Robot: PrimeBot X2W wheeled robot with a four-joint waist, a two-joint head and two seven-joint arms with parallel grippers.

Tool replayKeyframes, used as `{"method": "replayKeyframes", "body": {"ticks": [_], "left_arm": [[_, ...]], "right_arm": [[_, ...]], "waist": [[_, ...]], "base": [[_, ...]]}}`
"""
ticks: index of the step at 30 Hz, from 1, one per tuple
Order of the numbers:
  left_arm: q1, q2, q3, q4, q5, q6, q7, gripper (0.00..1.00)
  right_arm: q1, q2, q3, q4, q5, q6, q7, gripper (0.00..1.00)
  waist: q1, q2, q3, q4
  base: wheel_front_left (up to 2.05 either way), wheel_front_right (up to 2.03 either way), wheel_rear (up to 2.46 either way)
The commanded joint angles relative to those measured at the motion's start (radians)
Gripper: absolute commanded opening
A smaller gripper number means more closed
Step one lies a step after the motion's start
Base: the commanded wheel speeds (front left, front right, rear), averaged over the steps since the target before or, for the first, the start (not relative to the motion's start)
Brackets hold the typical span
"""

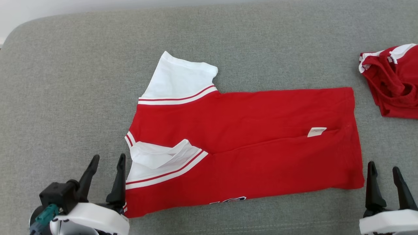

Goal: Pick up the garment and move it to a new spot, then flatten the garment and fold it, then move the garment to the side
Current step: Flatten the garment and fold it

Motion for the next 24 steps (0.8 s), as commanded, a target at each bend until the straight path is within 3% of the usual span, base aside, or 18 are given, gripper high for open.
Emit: {"method": "replayKeyframes", "body": {"ticks": [1, 8, 18, 24], "left_arm": [[-0.068, 0.033, 0.041, -0.033, 0.016, 0.003, -0.002, 1.0], [-0.236, 0.051, 0.002, -0.004, 0.029, -0.066, 0.059, 1.0], [-0.538, 0.04, -0.045, 0.208, 0.014, -0.205, 0.145, 1.0], [-0.676, 0.059, -0.042, 0.323, 0.009, -0.264, 0.174, 1.0]], "right_arm": [[-0.05, -0.014, 0.02, -0.03, -0.013, 0.0, -0.006, 1.0], [-0.192, -0.037, 0.064, 0.035, -0.019, 0.0, 0.027, 1.0], [-0.416, -0.096, 0.15, 0.166, 0.041, 0.0, 0.045, 1.0], [-0.516, -0.112, 0.207, 0.192, 0.084, 0.0, 0.055, 1.0]], "waist": [[0.0, 0.0, -0.004, -0.005], [0.0, 0.0, 0.016, -0.017], [0.0, 0.0, 0.138, -0.063], [0.0, 0.0, 0.204, -0.104]], "base": [[0.0, 0.0, 0.0], [0.0, 0.0, 0.0], [0.0, 0.0, 0.0], [0.0, 0.0, 0.0]]}}
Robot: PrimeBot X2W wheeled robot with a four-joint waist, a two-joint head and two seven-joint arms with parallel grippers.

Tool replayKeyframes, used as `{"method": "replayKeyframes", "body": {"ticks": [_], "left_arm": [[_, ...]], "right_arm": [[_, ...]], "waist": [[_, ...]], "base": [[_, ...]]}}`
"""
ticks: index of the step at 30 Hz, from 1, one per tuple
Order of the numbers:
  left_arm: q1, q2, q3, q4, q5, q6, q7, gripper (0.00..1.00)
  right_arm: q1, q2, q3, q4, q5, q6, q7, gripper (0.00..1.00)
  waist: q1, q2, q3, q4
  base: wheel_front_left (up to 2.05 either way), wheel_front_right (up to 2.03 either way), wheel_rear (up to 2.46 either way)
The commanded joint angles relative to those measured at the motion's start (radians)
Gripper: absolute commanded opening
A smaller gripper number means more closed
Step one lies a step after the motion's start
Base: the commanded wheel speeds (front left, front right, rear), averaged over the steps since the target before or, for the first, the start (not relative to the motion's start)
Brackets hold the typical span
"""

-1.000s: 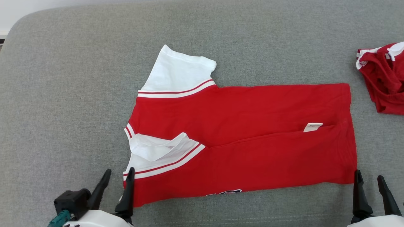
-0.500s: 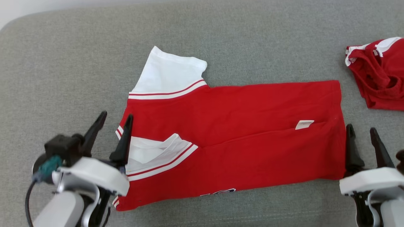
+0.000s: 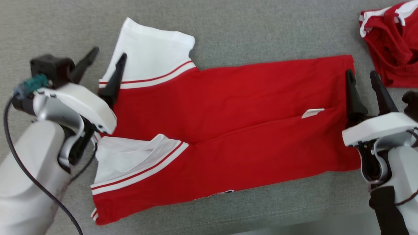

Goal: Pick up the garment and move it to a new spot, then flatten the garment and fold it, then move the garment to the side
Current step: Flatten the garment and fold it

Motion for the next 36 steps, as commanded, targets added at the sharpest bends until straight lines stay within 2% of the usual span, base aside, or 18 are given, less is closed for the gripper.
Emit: {"method": "replayKeyframes", "body": {"ticks": [1, 8, 16, 22, 27, 31, 36], "left_arm": [[-0.056, 0.043, 0.038, -0.01, 0.002, -0.013, 0.003, 1.0], [-0.205, 0.079, 0.031, 0.075, 0.008, -0.081, 0.046, 1.0], [-0.331, 0.131, 0.025, 0.118, -0.059, -0.137, 0.155, 1.0], [-0.383, 0.173, 0.001, 0.114, -0.12, -0.151, 0.252, 1.0], [-0.409, 0.198, -0.021, 0.103, -0.164, -0.154, 0.317, 1.0], [-0.42, 0.212, -0.041, 0.096, -0.195, -0.155, 0.36, 1.0], [-0.431, 0.218, -0.062, 0.11, -0.221, -0.155, 0.392, 1.0]], "right_arm": [[-0.018, -0.014, 0.027, -0.013, 0.007, 0.0, 0.006, 1.0], [-0.111, -0.032, 0.079, 0.029, 0.057, 0.0, 0.001, 1.0], [-0.182, -0.05, 0.134, 0.049, 0.11, 0.0, 0.021, 1.0], [-0.181, -0.068, 0.142, -0.018, 0.13, 0.0, 0.118, 1.0], [-0.167, -0.074, 0.131, -0.125, 0.102, 0.0, 0.235, 1.0], [-0.152, -0.058, 0.115, -0.191, 0.077, 0.0, 0.301, 1.0], [-0.139, -0.03, 0.092, -0.211, 0.061, 0.0, 0.359, 1.0]], "waist": [[0.0, -0.0001, 0.039, -0.032], [0.0, -0.0001, 0.109, -0.062], [0.0, -0.0001, 0.147, -0.076], [0.0, -0.0001, 0.145, -0.089], [0.0, -0.0001, 0.146, -0.1], [0.0, -0.0001, 0.148, -0.104], [0.0, -0.0001, 0.161, -0.105]], "base": [[0.0, 0.0, 0.0], [0.0, 0.0, 0.0], [0.0, 0.0, 0.0], [0.0, 0.0, 0.0], [0.0, 0.0, 0.0], [0.0, 0.0, 0.0], [0.0, 0.0, 0.0]]}}
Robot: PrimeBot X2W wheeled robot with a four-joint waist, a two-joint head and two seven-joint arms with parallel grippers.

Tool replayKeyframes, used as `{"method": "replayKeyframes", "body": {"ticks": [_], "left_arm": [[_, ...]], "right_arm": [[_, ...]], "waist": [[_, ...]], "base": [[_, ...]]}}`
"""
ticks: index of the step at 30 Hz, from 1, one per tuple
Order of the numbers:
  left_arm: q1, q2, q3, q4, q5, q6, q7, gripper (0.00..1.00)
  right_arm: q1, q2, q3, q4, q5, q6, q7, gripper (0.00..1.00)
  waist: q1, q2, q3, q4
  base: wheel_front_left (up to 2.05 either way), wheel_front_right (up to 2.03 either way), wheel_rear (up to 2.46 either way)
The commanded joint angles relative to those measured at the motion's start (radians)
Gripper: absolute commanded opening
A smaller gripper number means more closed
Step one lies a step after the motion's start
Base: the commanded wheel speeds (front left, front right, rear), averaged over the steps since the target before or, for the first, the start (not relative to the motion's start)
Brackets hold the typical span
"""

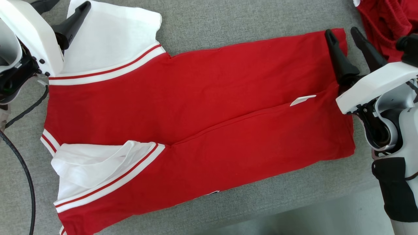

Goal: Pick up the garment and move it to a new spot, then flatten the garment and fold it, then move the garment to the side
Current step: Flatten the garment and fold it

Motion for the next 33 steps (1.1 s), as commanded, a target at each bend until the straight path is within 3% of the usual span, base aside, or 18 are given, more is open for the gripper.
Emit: {"method": "replayKeyframes", "body": {"ticks": [1, 15, 18, 19, 23, 24, 25, 26, 27, 28, 29, 30, 33], "left_arm": [[-0.045, 0.049, 0.031, -0.014, -0.013, -0.007, 0.008, 1.0], [-0.098, 0.06, -0.015, 0.037, -0.085, -0.007, 0.002, 1.0], [-0.106, 0.063, -0.026, 0.041, -0.103, -0.007, 0.002, 0.58], [-0.108, 0.063, -0.029, 0.041, -0.112, -0.007, 0.003, 0.49], [-0.116, 0.069, -0.037, 0.037, -0.137, -0.007, -0.004, 0.42], [-0.118, 0.071, -0.04, 0.037, -0.142, -0.007, -0.007, 0.35], [-0.12, 0.073, -0.042, 0.038, -0.145, -0.007, -0.009, 0.21], [-0.122, 0.074, -0.044, 0.039, -0.149, -0.007, -0.011, 0.0], [-0.123, 0.073, -0.045, 0.041, -0.156, -0.007, -0.011, 0.0], [-0.124, 0.073, -0.047, 0.042, -0.162, -0.007, -0.011, 0.0], [-0.125, 0.073, -0.05, 0.042, -0.169, -0.007, -0.011, 0.0], [-0.127, 0.073, -0.052, 0.042, -0.176, -0.007, -0.01, 0.0], [-0.131, 0.076, -0.059, 0.033, -0.192, -0.007, -0.022, 0.0]], "right_arm": [[0.026, 0.005, 0.002, -0.027, -0.006, 0.0, 0.012, 1.0], [-0.002, 0.034, 0.003, 0.017, -0.01, 0.0, 0.019, 1.0], [-0.013, 0.034, 0.005, 0.026, -0.006, 0.0, 0.009, 1.0], [-0.018, 0.034, 0.005, 0.03, -0.006, 0.0, 0.006, 1.0], [-0.038, 0.031, 0.01, 0.047, -0.007, 0.0, -0.004, 1.0], [-0.043, 0.031, 0.011, 0.051, -0.007, 0.0, -0.007, 1.0], [-0.048, 0.031, 0.013, 0.056, -0.006, 0.0, -0.009, 1.0], [-0.053, 0.03, 0.015, 0.059, -0.006, 0.0, -0.013, 1.0], [-0.057, 0.029, 0.016, 0.063, -0.006, 0.0, -0.016, 0.76], [-0.061, 0.028, 0.019, 0.066, -0.005, 0.0, -0.021, 0.45], [-0.065, 0.028, 0.021, 0.07, -0.004, 0.0, -0.024, 0.27], [-0.068, 0.028, 0.022, 0.075, -0.003, 0.0, -0.024, 0.01], [-0.075, 0.027, 0.021, 0.084, 0.001, 0.0, -0.032, 0.0]], "waist": [[0.0, 0.0, 0.005, 0.0], [0.0, 0.0, 0.026, -0.021], [0.0, 0.0, 0.03, -0.02], [0.0, 0.0, 0.031, -0.019], [0.0, 0.0, 0.036, -0.016], [0.0, 0.0, 0.037, -0.016], [0.0, 0.0, 0.038, -0.016], [0.0, 0.0, 0.039, -0.015], [0.0, 0.0, 0.041, -0.014], [0.0, 0.0, 0.042, -0.014], [0.0, 0.0, 0.044, -0.013], [0.0, 0.0, 0.045, -0.013], [0.0, 0.0, 0.05, -0.011]], "base": [[0.0, 0.0, 0.0], [0.0, 0.0, 0.0], [0.0, 0.0, 0.0], [0.0, 0.0, 0.0], [0.0, 0.0, 0.0], [0.0, 0.0, 0.0], [0.0, 0.0, 0.0], [0.0, 0.0, 0.0], [0.0, 0.0, 0.0], [0.0, 0.0, 0.0], [0.0, 0.0, 0.0], [0.0, 0.0, 0.0], [0.0, 0.0, 0.0]]}}
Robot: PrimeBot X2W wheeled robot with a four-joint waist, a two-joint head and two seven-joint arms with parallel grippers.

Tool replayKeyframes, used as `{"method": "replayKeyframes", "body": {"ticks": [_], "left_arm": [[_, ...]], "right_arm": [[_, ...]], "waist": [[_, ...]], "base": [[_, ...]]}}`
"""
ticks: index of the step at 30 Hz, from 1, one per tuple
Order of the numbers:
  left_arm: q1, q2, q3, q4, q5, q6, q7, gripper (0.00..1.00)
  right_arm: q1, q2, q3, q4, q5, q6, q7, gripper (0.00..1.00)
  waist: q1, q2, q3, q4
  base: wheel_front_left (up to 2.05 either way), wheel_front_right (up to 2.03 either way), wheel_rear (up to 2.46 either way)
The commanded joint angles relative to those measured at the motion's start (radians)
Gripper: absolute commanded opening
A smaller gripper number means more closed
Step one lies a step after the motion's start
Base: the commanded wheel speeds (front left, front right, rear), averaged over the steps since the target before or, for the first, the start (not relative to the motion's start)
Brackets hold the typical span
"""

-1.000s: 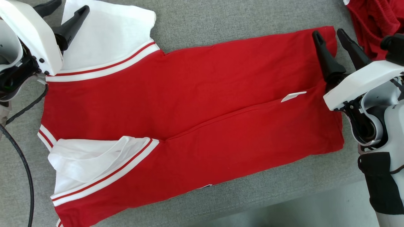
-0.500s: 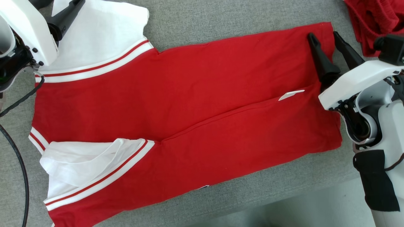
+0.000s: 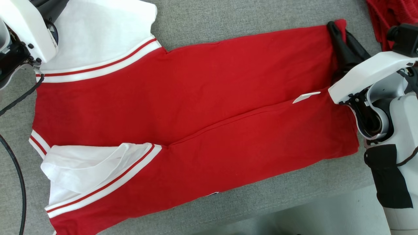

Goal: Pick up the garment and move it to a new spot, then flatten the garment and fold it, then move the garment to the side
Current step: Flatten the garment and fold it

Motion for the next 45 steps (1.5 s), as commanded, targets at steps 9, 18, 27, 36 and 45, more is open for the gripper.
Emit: {"method": "replayKeyframes", "body": {"ticks": [9, 18, 27, 36, 45], "left_arm": [[-0.064, 0.063, 0.013, -0.055, -0.034, -0.007, -0.082, 0.0], [-0.075, 0.088, -0.016, -0.118, -0.037, -0.007, -0.199, 0.0], [0.024, 0.17, -0.026, -0.283, 0.004, -0.007, -0.392, 0.0], [0.284, 0.254, -0.036, -0.533, 0.079, 0.113, -0.554, 0.0], [0.507, 0.301, -0.065, -0.743, 0.145, 0.264, -0.639, 0.0]], "right_arm": [[-0.015, -0.014, -0.011, -0.016, 0.026, 0.0, -0.069, 0.0], [-0.018, -0.04, -0.043, -0.047, 0.054, 0.0, -0.139, 0.0], [0.089, -0.091, -0.059, -0.129, 0.109, 0.0, -0.136, 0.0], [0.258, -0.113, -0.15, -0.236, 0.14, 0.0, -0.087, 0.0], [0.346, -0.086, -0.202, -0.252, 0.109, 0.0, -0.058, 0.0]], "waist": [[0.0, 0.0, -0.002, 0.005], [0.0, 0.0, -0.016, 0.028], [0.0, 0.0, -0.053, 0.076], [0.0, 0.0, -0.092, 0.126], [0.0, 0.0, -0.129, 0.156]], "base": [[0.0, 0.0, 0.0], [0.0, 0.0, 0.0], [0.0, 0.0, 0.0], [0.0, 0.0, 0.0], [0.0, 0.0, 0.0]]}}
